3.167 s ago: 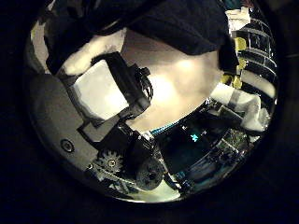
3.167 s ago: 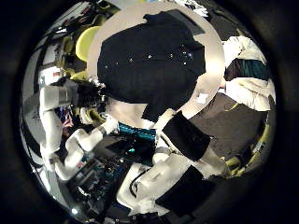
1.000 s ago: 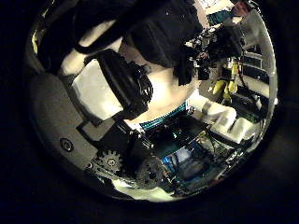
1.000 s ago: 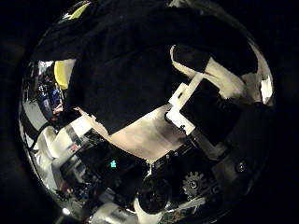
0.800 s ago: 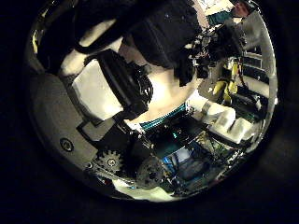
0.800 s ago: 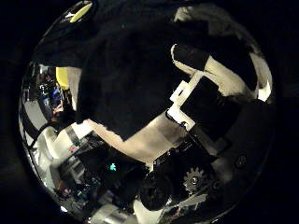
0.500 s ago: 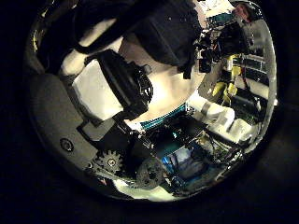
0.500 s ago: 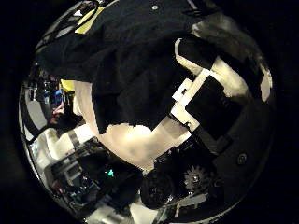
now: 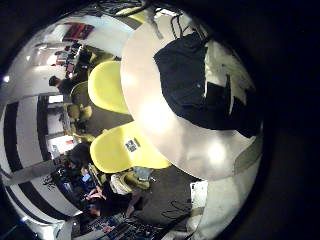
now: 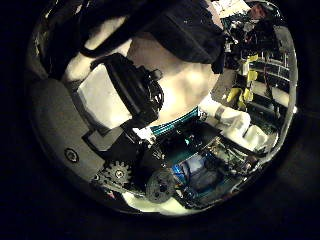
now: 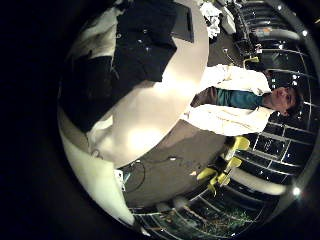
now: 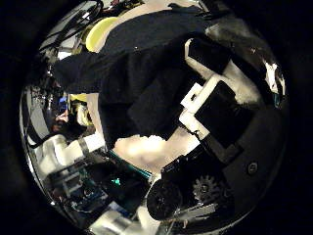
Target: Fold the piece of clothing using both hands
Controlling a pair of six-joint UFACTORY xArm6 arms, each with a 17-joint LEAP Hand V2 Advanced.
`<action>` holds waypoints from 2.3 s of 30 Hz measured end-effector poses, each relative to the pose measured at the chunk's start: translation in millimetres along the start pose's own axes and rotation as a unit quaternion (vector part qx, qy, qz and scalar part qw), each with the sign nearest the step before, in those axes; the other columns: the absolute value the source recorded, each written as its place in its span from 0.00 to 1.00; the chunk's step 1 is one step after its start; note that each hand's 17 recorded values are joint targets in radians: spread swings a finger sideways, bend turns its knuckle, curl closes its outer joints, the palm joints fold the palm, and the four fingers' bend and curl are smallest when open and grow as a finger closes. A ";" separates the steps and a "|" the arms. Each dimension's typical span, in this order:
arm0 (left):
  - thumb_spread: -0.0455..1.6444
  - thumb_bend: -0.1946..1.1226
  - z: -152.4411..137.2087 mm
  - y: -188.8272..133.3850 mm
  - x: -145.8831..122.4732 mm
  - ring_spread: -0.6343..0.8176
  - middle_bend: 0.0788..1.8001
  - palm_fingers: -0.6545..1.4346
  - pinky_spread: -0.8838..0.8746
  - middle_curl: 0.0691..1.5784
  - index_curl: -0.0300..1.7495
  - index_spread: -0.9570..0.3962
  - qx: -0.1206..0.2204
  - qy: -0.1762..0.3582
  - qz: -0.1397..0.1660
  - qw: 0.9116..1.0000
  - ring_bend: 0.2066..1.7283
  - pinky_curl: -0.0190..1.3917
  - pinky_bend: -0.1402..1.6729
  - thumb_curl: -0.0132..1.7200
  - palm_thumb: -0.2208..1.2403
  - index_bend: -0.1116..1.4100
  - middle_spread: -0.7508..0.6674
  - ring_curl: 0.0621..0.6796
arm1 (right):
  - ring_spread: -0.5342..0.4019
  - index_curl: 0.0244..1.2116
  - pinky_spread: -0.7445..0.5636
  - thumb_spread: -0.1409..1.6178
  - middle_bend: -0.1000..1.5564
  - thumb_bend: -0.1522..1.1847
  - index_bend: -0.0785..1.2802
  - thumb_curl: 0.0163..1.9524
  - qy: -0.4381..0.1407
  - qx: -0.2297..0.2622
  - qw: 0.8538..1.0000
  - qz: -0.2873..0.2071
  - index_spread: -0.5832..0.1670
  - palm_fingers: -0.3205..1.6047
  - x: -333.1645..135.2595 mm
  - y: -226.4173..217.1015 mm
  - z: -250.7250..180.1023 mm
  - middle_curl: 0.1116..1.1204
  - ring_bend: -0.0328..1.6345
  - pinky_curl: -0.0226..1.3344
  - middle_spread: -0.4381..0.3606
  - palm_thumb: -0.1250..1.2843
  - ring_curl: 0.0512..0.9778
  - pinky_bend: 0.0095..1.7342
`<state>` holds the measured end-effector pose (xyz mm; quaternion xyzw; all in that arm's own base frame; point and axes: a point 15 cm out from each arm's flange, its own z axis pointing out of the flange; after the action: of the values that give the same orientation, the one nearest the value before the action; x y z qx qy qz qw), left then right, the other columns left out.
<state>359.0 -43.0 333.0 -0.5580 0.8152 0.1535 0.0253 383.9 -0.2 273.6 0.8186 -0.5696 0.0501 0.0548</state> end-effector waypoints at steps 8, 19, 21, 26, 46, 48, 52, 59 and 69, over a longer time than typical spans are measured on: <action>0.85 0.14 -13.1 14.6 -3.8 0.11 0.40 0.82 0.07 0.69 0.83 0.22 -0.015 0.002 0.008 1.000 0.67 0.47 0.52 0.20 0.53 0.19 0.06 0.76 | 0.33 0.73 0.46 0.74 0.87 0.11 0.90 0.36 0.010 0.044 0.999 0.007 0.41 0.67 12.5 -18.9 -58.5 0.78 0.87 0.80 0.37 0.84 0.79 0.71; 0.85 0.14 8.1 -86.1 -40.0 0.11 0.40 0.80 0.07 0.69 0.83 0.23 -0.022 0.013 -0.012 1.000 0.67 0.47 0.51 0.20 0.53 0.19 0.06 0.77 | 0.33 0.74 0.46 0.74 0.87 0.10 0.88 0.38 -0.002 -0.005 1.000 0.002 0.42 0.68 30.9 -120.8 -37.5 0.76 0.86 0.87 0.38 0.81 0.80 0.66; 0.85 0.14 18.3 -103.5 -42.8 0.11 0.40 0.80 0.07 0.70 0.83 0.23 -0.029 0.013 -0.011 0.999 0.67 0.47 0.51 0.20 0.53 0.19 0.06 0.77 | 0.33 0.74 0.46 0.74 0.87 0.10 0.88 0.38 -0.005 -0.019 1.000 -0.003 0.42 0.68 28.9 -135.3 -21.1 0.76 0.85 0.88 0.38 0.80 0.81 0.66; 0.85 0.14 52.6 -130.7 -49.9 0.11 0.40 0.79 0.07 0.70 0.84 0.24 -0.056 0.019 -0.014 0.998 0.68 0.48 0.51 0.20 0.53 0.19 0.05 0.78 | 0.32 0.75 0.45 0.74 0.87 0.11 0.88 0.38 -0.008 -0.046 0.999 -0.014 0.42 0.68 27.8 -172.8 21.8 0.76 0.85 0.91 0.38 0.79 0.81 0.64; 0.82 0.13 74.4 -178.5 -92.7 0.10 0.41 0.68 0.09 0.70 0.84 0.28 -0.014 0.046 -0.083 0.995 0.63 0.51 0.45 0.19 0.45 0.20 0.06 0.77 | 0.33 0.50 0.40 0.82 0.50 0.09 0.27 0.25 -0.041 0.087 0.992 0.086 0.24 0.18 104.4 -228.4 28.5 0.51 0.75 0.77 0.23 0.55 0.65 0.56; 0.82 0.13 58.8 -177.0 -91.2 0.10 0.40 0.64 0.10 0.69 0.82 0.28 0.001 0.051 -0.086 0.995 0.59 0.51 0.43 0.19 0.44 0.21 0.07 0.74 | 0.35 0.47 0.43 0.82 0.48 0.09 0.26 0.25 -0.042 0.106 0.989 0.099 0.24 0.19 119.8 -222.9 6.9 0.48 0.73 0.75 0.23 0.53 0.62 0.54; 0.81 0.13 41.9 -166.3 -75.7 0.13 0.34 0.53 0.14 0.66 0.79 0.30 0.010 0.068 -0.080 0.994 0.52 0.53 0.41 0.18 0.42 0.20 0.10 0.72 | 0.40 0.42 0.52 0.83 0.43 0.09 0.24 0.23 -0.038 0.130 0.984 0.118 0.24 0.22 147.2 -207.0 -25.7 0.43 0.67 0.70 0.30 0.49 0.54 0.49; 0.80 0.14 70.7 -138.1 -25.8 0.23 0.22 0.45 0.23 0.60 0.69 0.36 -0.015 0.114 -0.055 0.992 0.47 0.54 0.39 0.18 0.40 0.18 0.20 0.65 | 0.42 0.38 0.62 0.81 0.41 0.09 0.20 0.20 -0.049 0.083 0.988 0.118 0.32 0.26 164.2 -159.0 -31.7 0.38 0.64 0.65 0.28 0.41 0.49 0.43; 0.81 0.14 122.4 -147.1 7.2 0.36 0.16 0.41 0.40 0.51 0.56 0.50 0.025 0.141 -0.074 0.987 0.42 0.51 0.31 0.17 0.39 0.18 0.34 0.57 | 0.50 0.33 0.74 0.75 0.36 0.09 0.19 0.18 -0.099 -0.036 0.989 0.106 0.42 0.24 168.0 -112.5 48.7 0.32 0.56 0.57 0.34 0.34 0.41 0.37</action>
<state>475.3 -64.0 182.4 -0.6321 0.7705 0.0504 -0.0651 548.6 -124.4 246.0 0.7517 -0.6575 -0.0464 0.0219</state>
